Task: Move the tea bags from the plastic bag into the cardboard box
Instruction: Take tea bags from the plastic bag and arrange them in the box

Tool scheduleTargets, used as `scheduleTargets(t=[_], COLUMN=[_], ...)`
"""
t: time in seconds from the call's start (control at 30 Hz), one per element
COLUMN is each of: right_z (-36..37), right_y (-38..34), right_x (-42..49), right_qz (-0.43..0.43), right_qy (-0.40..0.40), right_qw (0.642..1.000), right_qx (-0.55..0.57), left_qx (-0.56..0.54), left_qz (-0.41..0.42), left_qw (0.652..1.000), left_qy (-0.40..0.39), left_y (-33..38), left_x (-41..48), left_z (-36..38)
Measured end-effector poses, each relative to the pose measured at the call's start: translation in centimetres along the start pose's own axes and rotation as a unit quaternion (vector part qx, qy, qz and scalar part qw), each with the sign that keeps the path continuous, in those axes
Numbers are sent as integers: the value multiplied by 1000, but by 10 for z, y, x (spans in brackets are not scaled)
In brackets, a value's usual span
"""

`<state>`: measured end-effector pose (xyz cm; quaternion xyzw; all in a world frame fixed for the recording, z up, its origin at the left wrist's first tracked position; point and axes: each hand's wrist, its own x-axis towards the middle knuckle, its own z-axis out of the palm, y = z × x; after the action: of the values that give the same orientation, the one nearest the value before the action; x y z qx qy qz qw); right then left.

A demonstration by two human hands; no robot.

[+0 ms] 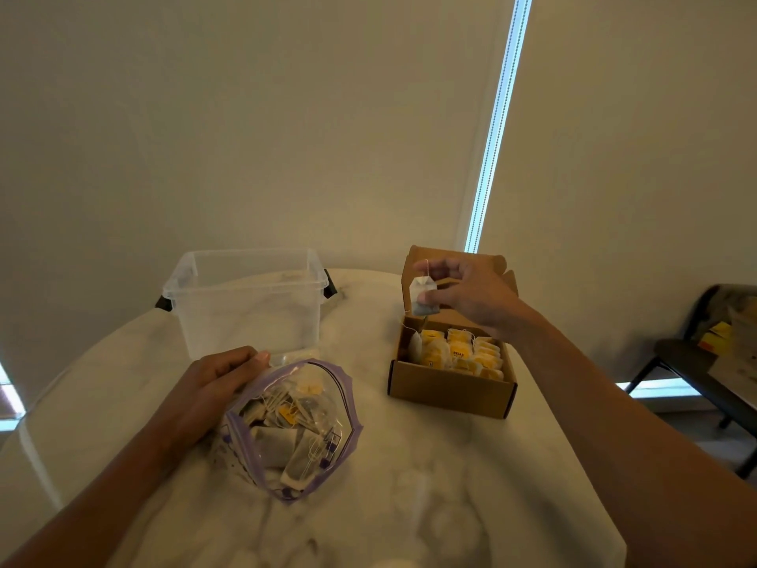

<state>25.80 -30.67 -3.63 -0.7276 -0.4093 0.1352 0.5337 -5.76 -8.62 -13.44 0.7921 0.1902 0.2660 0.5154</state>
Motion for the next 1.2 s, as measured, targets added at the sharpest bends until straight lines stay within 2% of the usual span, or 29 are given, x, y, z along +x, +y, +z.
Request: scheduleTargets(t=[0.17, 0.3, 0.4, 0.6, 0.77, 0.87, 1.1, 1.2], right_z=[-12, -12, -5, 23, 42, 43, 37, 40], right_y=[-10, -10, -3, 15, 22, 23, 21, 22], right_x=[-2, -9, -13, -22, -27, -27, -23, -21], right_qz=[-9, 33, 60, 88, 44, 34, 110, 118], right_qy=[11, 1, -7, -1, 21, 45, 27, 21], right_qw=[1000, 993, 990, 996, 984, 970, 961, 959], right_qx=[17, 116, 127, 10, -169, -236, -252, -256], left_qx=[-1, -6, -4, -5, -4, 0, 5, 2], left_qz=[-3, -2, -1, -4, -2, -2, 0, -2], left_qw=[1000, 1000, 1000, 1000, 1000, 1000, 1000, 1000], left_qy=[0, 1, 1, 0, -3, -3, -2, -3], left_y=[1, 2, 3, 1, -1, -2, -1, 0], left_x=[0, -1, -1, 1, 2, 3, 2, 2], left_z=[1, 1, 1, 0, -1, -1, -1, -1])
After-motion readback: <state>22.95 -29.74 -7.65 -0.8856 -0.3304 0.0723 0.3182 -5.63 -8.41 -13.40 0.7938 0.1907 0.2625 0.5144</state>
